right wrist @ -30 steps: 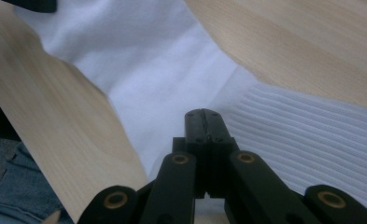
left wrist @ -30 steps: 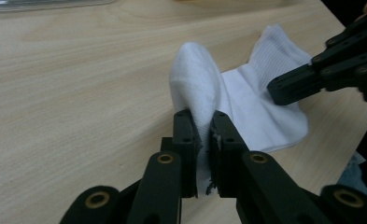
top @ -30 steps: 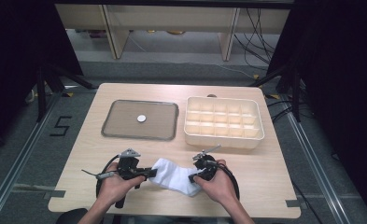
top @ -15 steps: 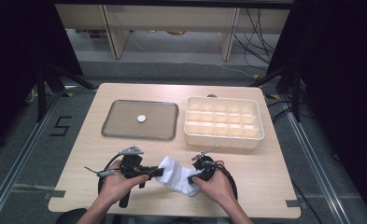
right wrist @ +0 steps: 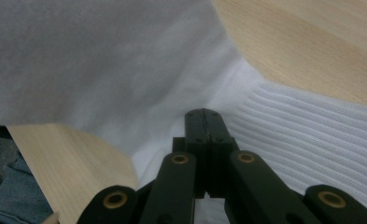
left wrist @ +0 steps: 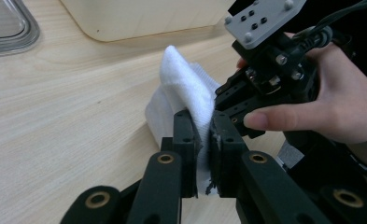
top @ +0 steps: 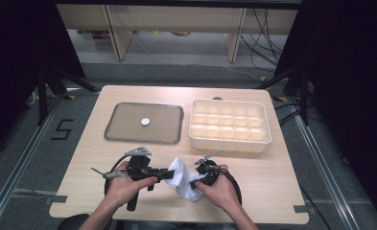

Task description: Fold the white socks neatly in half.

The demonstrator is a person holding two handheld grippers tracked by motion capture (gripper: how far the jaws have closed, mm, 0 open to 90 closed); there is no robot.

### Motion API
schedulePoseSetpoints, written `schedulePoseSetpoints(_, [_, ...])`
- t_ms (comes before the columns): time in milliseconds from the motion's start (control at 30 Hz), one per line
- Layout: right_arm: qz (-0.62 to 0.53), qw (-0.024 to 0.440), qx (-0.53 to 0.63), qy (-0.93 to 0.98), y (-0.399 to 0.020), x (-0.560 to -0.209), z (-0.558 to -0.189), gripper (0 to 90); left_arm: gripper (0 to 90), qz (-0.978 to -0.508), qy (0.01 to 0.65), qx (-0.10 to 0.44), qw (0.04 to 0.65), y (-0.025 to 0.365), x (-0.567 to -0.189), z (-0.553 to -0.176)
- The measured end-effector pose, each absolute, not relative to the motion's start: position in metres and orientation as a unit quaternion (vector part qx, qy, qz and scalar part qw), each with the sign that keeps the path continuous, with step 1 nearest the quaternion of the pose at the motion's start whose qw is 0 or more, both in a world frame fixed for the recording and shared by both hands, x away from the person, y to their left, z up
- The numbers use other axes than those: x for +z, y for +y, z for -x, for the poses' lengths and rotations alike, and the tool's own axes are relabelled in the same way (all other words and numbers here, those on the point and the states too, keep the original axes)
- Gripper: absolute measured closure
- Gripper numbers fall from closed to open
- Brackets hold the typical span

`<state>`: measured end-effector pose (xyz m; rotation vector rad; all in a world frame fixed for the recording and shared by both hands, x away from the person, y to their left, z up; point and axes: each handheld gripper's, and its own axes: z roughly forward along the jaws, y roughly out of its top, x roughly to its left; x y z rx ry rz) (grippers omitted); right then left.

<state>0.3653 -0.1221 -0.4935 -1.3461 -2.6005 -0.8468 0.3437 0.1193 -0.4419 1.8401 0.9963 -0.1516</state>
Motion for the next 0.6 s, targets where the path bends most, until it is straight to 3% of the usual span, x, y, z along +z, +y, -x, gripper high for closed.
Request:
schedulePoseSetpoints(233, [0.441, 0.048, -0.302, -0.844, -0.123, -0.490, -0.365, 90.0, 82.0, -0.762, 0.412, -0.060, 0.496, 0.117, -0.442, -0.345])
schedulePoseSetpoints(367, [0.463, 0.025, -0.313, -0.829, -0.150, -0.473, -0.370, 90.0, 81.9, -0.761, 0.413, -0.065, 0.497, 0.118, -0.443, -0.347])
schedulePoseSetpoints(400, [0.483, -0.002, -0.303, -0.821, -0.169, -0.467, -0.375, 90.0, 81.9, -0.758, 0.414, -0.066, 0.500, 0.117, -0.442, -0.347])
schedulePoseSetpoints(600, [0.526, -0.058, -0.260, -0.807, -0.205, -0.466, -0.382, 90.0, 81.9, -0.756, 0.415, -0.063, 0.502, 0.114, -0.440, -0.348])
